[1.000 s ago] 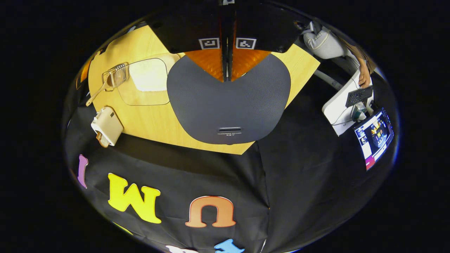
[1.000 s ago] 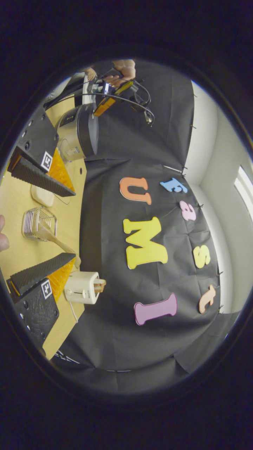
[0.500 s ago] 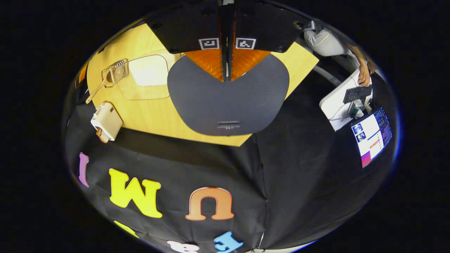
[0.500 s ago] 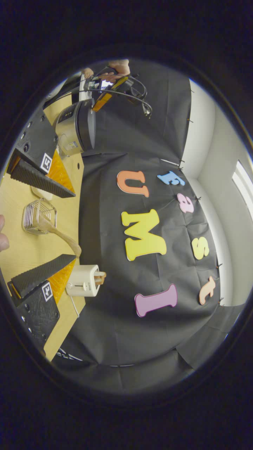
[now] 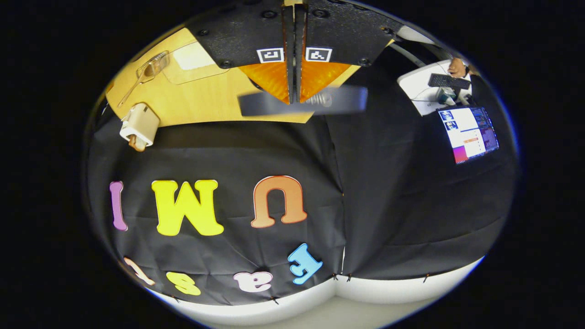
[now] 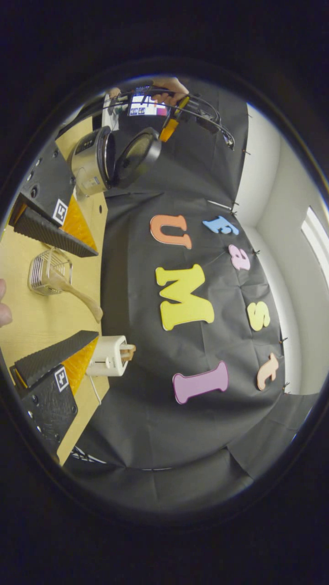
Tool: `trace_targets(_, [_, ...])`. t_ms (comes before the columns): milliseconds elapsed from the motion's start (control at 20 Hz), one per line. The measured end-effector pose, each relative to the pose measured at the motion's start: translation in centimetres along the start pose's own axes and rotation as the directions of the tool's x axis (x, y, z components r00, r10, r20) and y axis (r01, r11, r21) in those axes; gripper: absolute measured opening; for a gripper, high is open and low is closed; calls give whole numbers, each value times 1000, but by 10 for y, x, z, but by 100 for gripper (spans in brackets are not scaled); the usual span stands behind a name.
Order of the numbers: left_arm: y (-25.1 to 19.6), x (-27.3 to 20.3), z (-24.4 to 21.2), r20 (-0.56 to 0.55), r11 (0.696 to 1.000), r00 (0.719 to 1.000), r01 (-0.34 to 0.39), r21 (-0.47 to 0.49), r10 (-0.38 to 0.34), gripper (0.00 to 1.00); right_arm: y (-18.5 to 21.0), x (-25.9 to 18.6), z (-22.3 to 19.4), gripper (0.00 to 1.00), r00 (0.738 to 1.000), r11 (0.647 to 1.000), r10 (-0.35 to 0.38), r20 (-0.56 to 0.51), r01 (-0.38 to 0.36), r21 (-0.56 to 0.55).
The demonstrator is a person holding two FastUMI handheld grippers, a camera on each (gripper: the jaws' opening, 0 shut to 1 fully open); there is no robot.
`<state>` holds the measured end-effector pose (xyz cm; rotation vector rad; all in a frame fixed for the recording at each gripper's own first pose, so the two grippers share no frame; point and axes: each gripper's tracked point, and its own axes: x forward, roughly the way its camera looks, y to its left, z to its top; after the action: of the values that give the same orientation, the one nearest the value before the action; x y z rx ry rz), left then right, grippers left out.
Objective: Close the left gripper, press the button to open the rice cooker; take a wooden spoon from the chopstick holder with the right hand, scoop a spoonful of rice and pour it into the rice cooker, then put the wooden spoon back into the chopstick holder.
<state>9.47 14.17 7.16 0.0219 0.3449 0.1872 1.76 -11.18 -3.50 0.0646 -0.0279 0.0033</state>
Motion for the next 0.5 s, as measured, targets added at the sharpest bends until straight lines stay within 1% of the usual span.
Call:
trace_targets(100, [4,0,6,36,999,999,-7,-36,8,5,-1,0,1,96,1000,1000,-5,2,5,-9])
trace_targets(200, [1,-4,1,53,998,999,10,-66,-7,5,-3,-1,1,95,1000,1000,-8,-4,8,-15])
trace_targets(250, [2,-8,-2,60,997,998,22,-67,-18,20,-3,-2,1,91,1000,1000,-10,-5,10,-17])
trace_targets(300, [2,-10,-5,69,998,997,24,-62,-20,35,-3,-1,2,92,1000,1000,-11,-6,11,-20])
trace_targets(400, [3,-16,-14,87,998,996,14,-63,-9,78,-1,-1,2,91,1000,1000,-8,-12,7,-22])
trace_targets(450, [-3,-21,-22,97,997,995,27,-68,-21,100,-1,-1,2,96,1000,1000,-10,-14,10,-25])
trace_targets(500, [-10,-28,-30,103,997,994,48,-66,-41,99,0,-2,3,96,1000,1000,-10,-17,10,-30])
